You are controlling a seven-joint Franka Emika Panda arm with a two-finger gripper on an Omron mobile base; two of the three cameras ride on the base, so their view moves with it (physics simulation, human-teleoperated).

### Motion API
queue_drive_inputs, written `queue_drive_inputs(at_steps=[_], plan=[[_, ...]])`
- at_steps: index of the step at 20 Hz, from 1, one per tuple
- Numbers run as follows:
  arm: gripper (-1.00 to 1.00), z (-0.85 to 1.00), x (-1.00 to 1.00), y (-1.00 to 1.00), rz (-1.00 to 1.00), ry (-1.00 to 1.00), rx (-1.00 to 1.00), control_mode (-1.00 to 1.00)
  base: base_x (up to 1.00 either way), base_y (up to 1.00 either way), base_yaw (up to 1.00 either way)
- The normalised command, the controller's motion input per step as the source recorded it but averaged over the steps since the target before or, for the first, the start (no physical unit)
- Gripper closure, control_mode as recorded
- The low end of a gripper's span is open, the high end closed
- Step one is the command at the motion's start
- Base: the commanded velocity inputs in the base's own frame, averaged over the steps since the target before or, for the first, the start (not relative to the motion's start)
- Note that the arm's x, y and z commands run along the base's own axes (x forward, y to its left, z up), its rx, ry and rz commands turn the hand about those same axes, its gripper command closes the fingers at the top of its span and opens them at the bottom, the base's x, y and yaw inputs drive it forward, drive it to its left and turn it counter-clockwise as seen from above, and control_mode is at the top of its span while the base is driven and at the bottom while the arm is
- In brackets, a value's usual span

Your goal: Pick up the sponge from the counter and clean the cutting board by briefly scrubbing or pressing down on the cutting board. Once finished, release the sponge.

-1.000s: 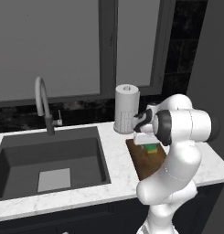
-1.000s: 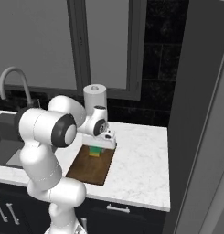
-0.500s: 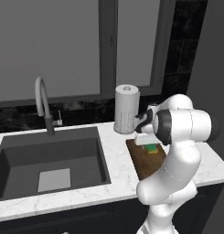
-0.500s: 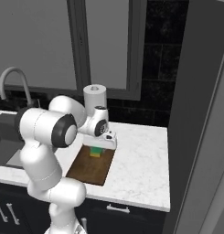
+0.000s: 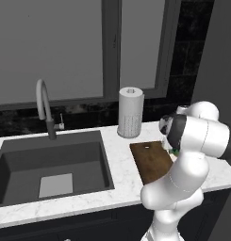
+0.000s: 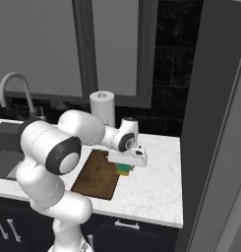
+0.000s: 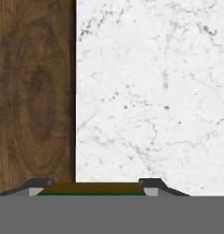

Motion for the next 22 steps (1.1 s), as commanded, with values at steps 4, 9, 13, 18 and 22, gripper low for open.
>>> queue_drive_inputs(at_steps=[4,9,13,18,22], plan=[[1.00,0.00,-0.35,-0.79,0.00,0.00,0.00,-1.00,0.00,0.00,0.00],[1.00,-0.09,-0.28,-0.55,0.00,0.00,0.00,-1.00,0.00,0.00,0.00],[1.00,-0.45,-0.08,-0.23,0.00,-0.02,0.00,-1.00,0.00,0.00,0.00],[1.00,-0.31,-0.01,-0.05,0.00,-0.15,0.00,-1.00,0.00,0.00,0.00],[-1.00,0.00,0.00,0.00,0.00,-0.03,0.00,-1.00,0.00,0.00,0.00]])
